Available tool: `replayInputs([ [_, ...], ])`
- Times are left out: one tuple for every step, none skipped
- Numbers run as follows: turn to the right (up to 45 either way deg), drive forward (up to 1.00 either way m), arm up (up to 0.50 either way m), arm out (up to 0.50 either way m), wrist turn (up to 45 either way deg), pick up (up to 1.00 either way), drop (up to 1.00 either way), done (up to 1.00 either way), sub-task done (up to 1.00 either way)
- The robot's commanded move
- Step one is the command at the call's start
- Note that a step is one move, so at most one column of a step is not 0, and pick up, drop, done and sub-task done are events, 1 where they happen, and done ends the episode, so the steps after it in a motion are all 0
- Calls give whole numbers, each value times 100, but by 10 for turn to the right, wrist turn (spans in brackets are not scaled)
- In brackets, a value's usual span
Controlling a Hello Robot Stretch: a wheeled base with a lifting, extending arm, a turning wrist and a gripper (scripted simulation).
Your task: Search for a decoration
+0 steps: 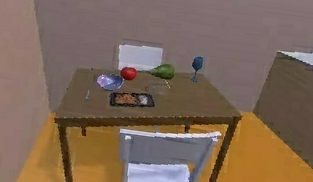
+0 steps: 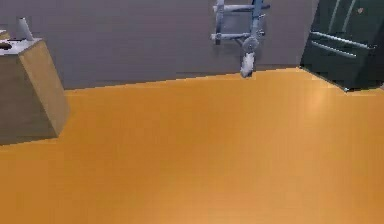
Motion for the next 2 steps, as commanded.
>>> replayInputs([
  [0, 100, 0, 0, 0, 0, 0, 0, 0],
  [0, 0, 0, 0, 0, 0, 0, 100, 0],
])
